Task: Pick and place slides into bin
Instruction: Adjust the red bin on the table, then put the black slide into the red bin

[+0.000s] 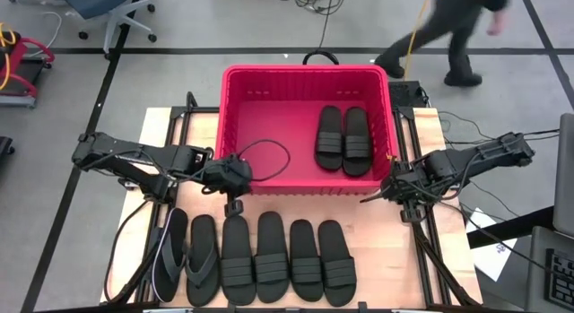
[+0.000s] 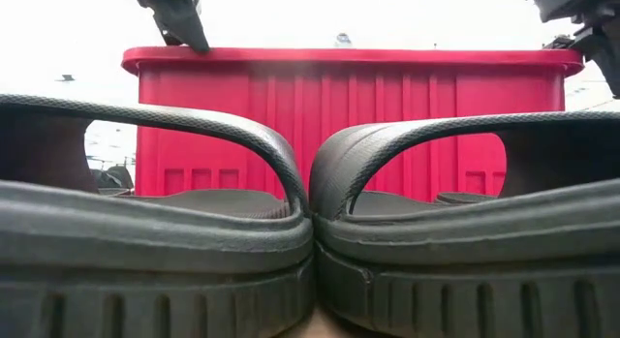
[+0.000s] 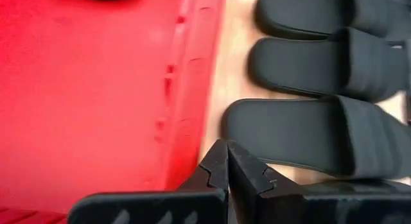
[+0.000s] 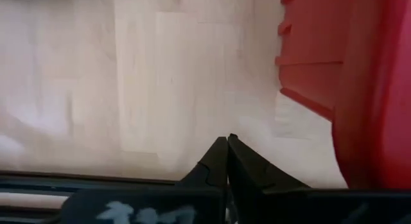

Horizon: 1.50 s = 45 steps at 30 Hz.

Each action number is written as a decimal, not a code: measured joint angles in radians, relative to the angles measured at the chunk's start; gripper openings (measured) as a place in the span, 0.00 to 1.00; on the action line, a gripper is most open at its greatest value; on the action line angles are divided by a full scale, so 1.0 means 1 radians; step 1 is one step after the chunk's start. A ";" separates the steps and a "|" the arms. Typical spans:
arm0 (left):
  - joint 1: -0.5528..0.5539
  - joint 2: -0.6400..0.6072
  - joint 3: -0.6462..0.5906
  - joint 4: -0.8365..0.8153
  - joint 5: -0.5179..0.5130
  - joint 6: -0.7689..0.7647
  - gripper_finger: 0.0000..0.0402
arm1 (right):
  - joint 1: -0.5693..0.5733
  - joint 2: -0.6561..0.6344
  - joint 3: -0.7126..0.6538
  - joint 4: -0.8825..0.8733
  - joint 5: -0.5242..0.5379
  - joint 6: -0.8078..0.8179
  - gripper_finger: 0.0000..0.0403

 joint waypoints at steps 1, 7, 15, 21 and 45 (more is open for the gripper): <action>-0.006 0.000 0.000 0.008 0.013 0.013 0.00 | 0.000 -0.004 0.000 0.000 -0.018 0.004 0.00; -0.067 -0.007 0.000 0.089 0.035 0.084 0.00 | 0.000 -0.039 -0.002 -0.002 -0.074 0.066 0.00; -0.120 -0.012 0.000 0.108 -0.026 0.025 0.00 | 0.001 -0.079 0.039 0.050 -0.102 0.146 0.00; -0.167 -0.012 0.000 0.142 -0.027 0.028 0.00 | 0.004 -0.078 0.058 0.188 -0.104 0.182 0.00; -0.339 -0.024 0.367 0.406 -0.422 0.129 0.00 | 0.165 -0.170 0.173 0.701 0.142 0.051 0.00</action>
